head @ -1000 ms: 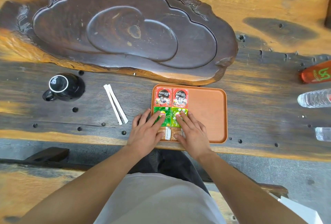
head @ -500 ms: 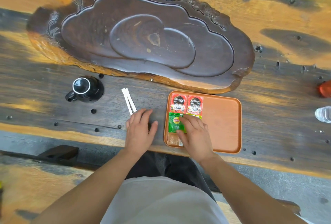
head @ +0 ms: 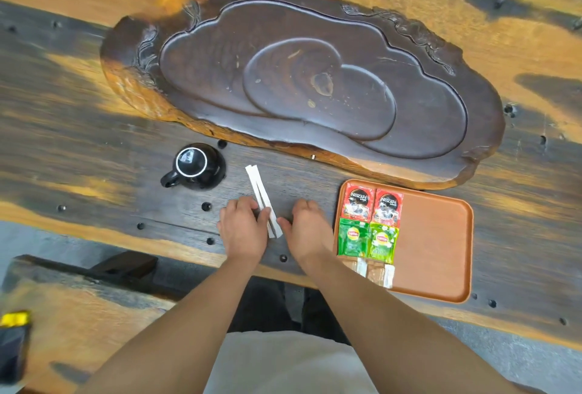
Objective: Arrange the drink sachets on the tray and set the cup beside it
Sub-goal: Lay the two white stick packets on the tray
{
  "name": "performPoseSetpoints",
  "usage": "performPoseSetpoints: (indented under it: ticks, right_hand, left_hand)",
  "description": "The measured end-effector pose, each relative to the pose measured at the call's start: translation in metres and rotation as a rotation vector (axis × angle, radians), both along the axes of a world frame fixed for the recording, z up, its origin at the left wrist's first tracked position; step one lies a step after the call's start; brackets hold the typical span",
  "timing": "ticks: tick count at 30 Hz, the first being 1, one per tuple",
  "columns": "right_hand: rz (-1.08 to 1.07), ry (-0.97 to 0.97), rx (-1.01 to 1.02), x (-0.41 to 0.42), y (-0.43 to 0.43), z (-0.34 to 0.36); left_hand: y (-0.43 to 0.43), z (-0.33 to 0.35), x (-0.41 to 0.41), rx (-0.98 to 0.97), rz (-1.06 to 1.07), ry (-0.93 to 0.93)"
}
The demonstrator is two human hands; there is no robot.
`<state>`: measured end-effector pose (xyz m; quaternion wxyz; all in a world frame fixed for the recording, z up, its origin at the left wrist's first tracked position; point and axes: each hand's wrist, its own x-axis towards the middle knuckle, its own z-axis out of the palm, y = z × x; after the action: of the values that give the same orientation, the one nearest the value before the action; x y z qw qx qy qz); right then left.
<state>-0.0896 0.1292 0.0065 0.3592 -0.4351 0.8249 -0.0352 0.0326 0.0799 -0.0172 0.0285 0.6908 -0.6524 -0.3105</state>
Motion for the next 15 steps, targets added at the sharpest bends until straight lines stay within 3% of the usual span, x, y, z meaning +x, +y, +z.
performPoseSetpoints:
  ticks: [15]
  right_hand:
    - [-0.032, 0.056, 0.02, 0.025, -0.023, -0.009]
  left_hand:
    - [-0.006, 0.003, 0.011, 0.006, -0.021, 0.004]
